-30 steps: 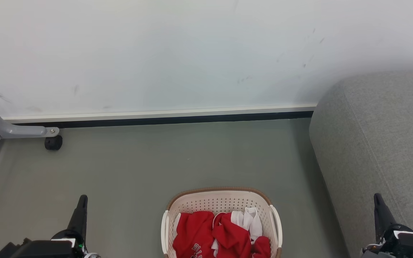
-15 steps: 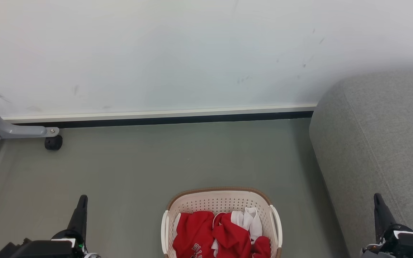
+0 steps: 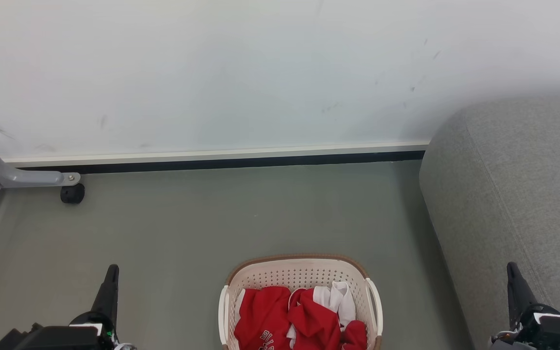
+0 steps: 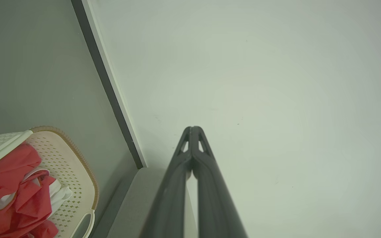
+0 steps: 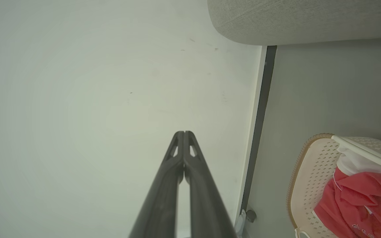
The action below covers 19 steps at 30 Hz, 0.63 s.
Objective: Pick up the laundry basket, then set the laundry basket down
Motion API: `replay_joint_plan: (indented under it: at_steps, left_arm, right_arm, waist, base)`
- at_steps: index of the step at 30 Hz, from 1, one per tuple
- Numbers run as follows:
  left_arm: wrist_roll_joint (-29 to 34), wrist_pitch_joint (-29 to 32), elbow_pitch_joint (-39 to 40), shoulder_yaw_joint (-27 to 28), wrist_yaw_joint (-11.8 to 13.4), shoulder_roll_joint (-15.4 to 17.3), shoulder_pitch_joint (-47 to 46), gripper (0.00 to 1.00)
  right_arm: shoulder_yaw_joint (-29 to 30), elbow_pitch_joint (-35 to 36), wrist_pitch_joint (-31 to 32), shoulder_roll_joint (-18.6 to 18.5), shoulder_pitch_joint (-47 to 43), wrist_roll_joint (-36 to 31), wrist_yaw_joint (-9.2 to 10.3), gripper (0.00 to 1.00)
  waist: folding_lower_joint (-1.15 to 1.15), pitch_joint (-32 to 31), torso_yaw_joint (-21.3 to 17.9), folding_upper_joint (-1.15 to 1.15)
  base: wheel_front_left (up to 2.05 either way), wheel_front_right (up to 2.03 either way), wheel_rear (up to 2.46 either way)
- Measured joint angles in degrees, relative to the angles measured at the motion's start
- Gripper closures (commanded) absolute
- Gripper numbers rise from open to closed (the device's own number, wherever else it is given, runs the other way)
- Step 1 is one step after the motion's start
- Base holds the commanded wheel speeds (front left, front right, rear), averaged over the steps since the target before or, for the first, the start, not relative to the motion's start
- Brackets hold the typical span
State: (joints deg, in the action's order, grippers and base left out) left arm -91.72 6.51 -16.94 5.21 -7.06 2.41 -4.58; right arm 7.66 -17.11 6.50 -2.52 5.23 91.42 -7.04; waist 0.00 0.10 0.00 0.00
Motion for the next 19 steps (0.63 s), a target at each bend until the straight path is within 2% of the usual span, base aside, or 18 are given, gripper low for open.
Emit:
replay_joint_plan:
  at_steps: [19]
  left_arm:
    - [0.00, 0.00, -0.01, 0.00, 0.00, 0.00, 0.00, 1.00]
  right_arm:
    - [-0.01, 0.01, 0.00, 0.00, 0.00, 0.00, -0.01, 1.00]
  waist:
    - [0.00, 0.00, 0.00, 0.00]
  base:
    - [0.00, 0.00, 0.00]
